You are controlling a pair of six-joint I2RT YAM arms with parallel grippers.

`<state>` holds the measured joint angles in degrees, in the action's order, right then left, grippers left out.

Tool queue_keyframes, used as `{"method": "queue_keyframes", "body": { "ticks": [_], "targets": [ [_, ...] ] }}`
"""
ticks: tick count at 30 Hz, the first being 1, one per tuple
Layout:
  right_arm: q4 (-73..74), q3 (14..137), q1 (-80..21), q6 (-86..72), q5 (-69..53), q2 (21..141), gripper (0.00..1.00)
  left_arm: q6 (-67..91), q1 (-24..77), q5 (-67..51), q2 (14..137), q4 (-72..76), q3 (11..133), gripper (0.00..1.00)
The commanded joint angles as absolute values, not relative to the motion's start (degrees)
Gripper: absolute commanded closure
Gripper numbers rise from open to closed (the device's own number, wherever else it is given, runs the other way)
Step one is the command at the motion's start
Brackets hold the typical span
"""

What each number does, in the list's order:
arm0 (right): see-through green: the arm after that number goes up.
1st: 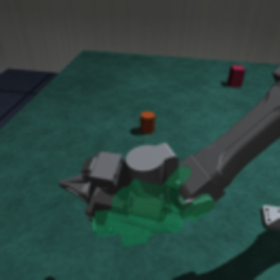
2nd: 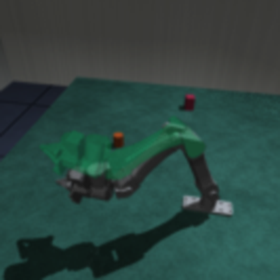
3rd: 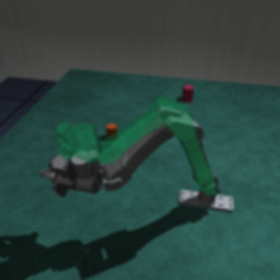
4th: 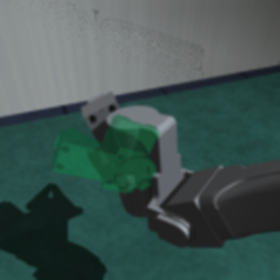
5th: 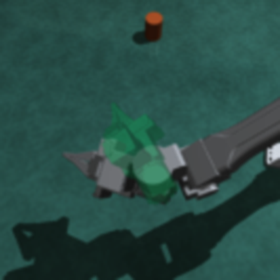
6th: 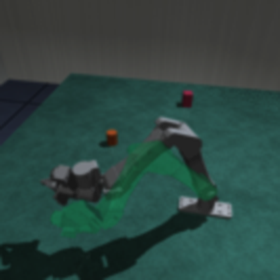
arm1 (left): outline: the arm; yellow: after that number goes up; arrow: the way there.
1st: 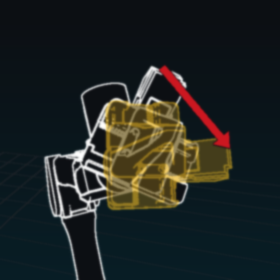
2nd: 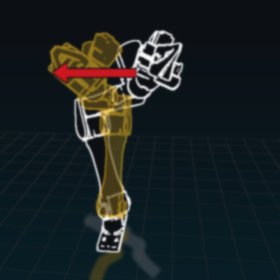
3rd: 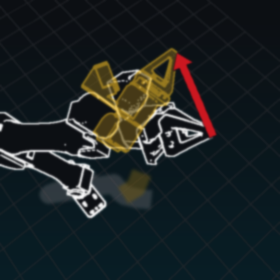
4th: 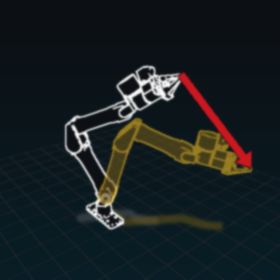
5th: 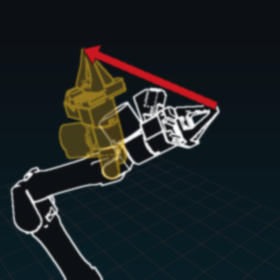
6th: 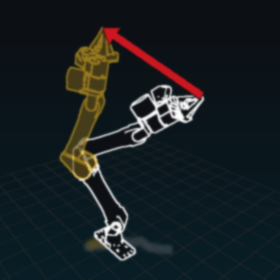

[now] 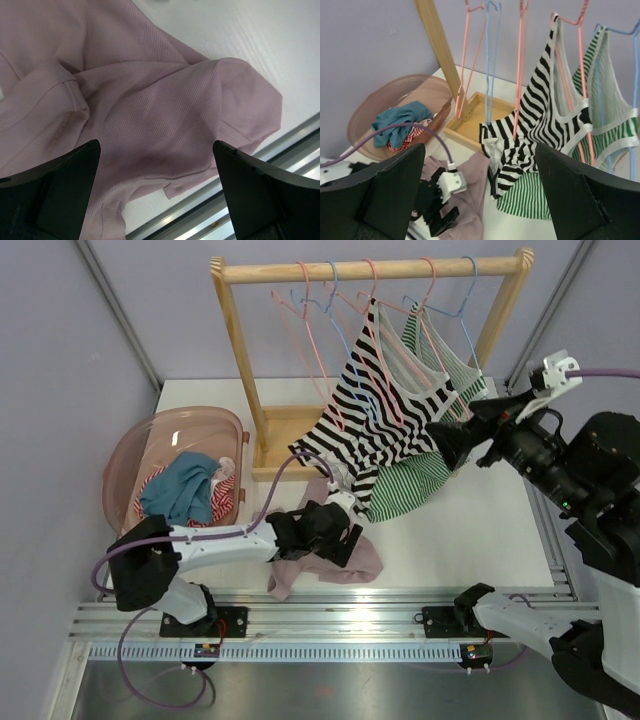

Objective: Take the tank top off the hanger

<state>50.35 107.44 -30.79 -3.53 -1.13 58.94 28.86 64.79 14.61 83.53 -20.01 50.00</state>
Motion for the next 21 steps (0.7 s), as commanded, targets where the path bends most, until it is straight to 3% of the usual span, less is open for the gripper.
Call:
{"method": "queue_keyframes", "body": {
  "ticks": [1,4,6,7,8,9,11,12,21],
  "targets": [
    [45.7,101.9,-30.6,-6.0,-9.2,55.8,0.01,31.3,65.4,14.7,87.8,-15.8,49.6,0.01],
    [44.5,99.5,-30.6,-6.7,-12.5,52.3,0.01,32.2,66.0,14.1,91.8,-14.7,48.5,0.03],
    [43.9,98.4,-30.6,-6.9,-13.3,50.5,0.01,32.8,66.2,12.7,93.5,-12.1,46.8,0.19],
    [43.7,98.0,-30.6,-6.9,-13.6,49.3,0.00,33.0,66.2,11.8,93.9,-11.5,46.1,0.29],
    [42.9,96.9,-30.6,-6.9,-14.0,48.7,0.01,33.2,66.3,11.8,94.2,-11.4,45.7,0.53],
    [42.7,96.4,-30.6,-7.1,-14.0,48.2,0.01,33.8,66.3,11.8,94.1,-11.8,45.5,0.67],
    [42.8,95.9,-30.6,-7.0,-13.3,47.3,0.00,34.4,66.4,13.3,92.8,-13.2,45.6,0.83],
    [42.8,95.4,-30.6,-6.9,-12.9,47.0,0.00,34.9,66.5,14.2,91.9,-15.9,46.1,0.99],
    [40.8,89.6,-30.7,-7.8,-4.6,43.8,0.01,36.6,66.0,33.2,71.8,-40.9,56.2,1.00]
  ]
}}
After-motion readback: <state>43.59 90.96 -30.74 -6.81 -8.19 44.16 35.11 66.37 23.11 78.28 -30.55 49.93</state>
